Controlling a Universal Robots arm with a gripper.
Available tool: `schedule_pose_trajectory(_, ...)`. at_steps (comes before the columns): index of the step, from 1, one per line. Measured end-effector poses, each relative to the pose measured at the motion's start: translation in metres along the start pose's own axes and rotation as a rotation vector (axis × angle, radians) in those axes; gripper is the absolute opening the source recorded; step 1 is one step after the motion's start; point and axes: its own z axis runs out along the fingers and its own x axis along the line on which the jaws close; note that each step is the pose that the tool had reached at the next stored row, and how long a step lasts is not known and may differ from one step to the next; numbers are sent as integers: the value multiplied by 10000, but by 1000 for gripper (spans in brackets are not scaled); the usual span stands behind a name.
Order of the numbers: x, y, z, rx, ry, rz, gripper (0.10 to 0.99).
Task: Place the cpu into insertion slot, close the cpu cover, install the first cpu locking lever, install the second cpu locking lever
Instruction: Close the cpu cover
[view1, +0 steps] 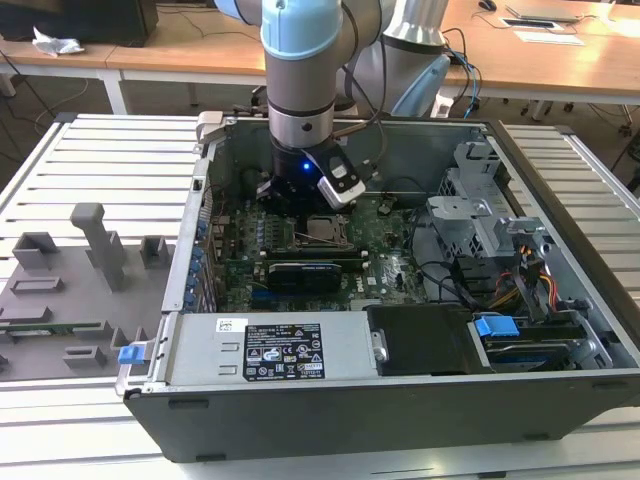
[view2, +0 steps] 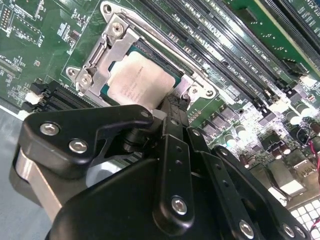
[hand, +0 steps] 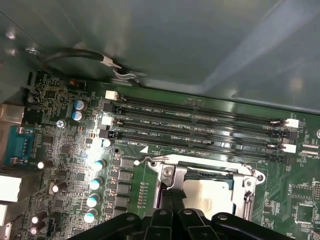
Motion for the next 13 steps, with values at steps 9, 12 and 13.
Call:
schedule_pose_trajectory(9, -18, 12, 5, 3, -2, 1, 106)
schedule_pose_trajectory(12, -27, 11, 3, 3, -2, 1, 106)
schedule_pose_trajectory(13, -31, 10, 3, 2, -1, 2, 106)
